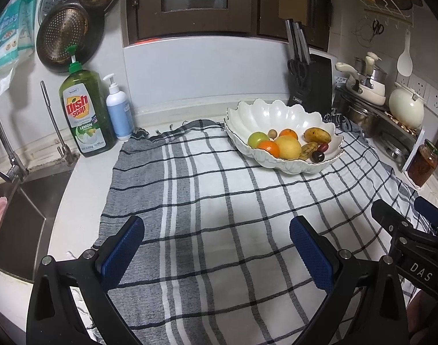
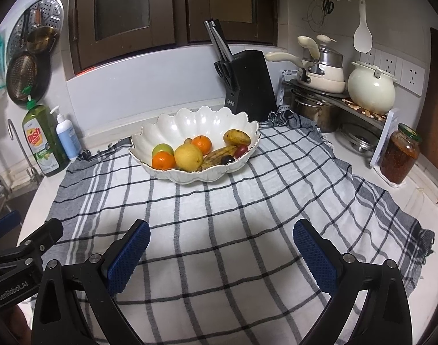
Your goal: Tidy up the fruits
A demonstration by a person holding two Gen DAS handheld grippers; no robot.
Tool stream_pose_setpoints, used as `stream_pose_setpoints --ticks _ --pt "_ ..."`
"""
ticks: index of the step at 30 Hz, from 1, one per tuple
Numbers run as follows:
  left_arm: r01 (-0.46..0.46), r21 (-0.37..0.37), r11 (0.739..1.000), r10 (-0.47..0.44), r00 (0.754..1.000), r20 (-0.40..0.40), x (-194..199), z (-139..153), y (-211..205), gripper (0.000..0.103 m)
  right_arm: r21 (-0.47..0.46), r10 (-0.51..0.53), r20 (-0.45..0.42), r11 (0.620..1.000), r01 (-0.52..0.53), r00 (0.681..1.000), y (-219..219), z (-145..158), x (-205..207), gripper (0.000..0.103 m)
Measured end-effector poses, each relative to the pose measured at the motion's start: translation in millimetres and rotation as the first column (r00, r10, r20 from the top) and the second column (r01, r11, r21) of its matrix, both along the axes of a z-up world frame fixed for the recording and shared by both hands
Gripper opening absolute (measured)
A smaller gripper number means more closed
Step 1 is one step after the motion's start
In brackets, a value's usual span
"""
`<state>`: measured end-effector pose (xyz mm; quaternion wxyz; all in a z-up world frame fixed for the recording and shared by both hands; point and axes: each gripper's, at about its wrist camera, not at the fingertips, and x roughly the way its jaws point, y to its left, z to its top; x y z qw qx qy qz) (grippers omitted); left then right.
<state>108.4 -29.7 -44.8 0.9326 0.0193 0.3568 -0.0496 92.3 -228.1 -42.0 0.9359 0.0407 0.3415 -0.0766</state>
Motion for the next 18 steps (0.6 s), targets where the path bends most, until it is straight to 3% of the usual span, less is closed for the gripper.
stream_pose_setpoints --ticks 18 --pt "0.006 0.013 1.000 -0.006 1.000 -0.025 1.7 -4.6 -5.5 0.103 0.005 -0.008 -0.004 1.000 0.008 1.000 -1.3 -2.5 -0.6 0.101"
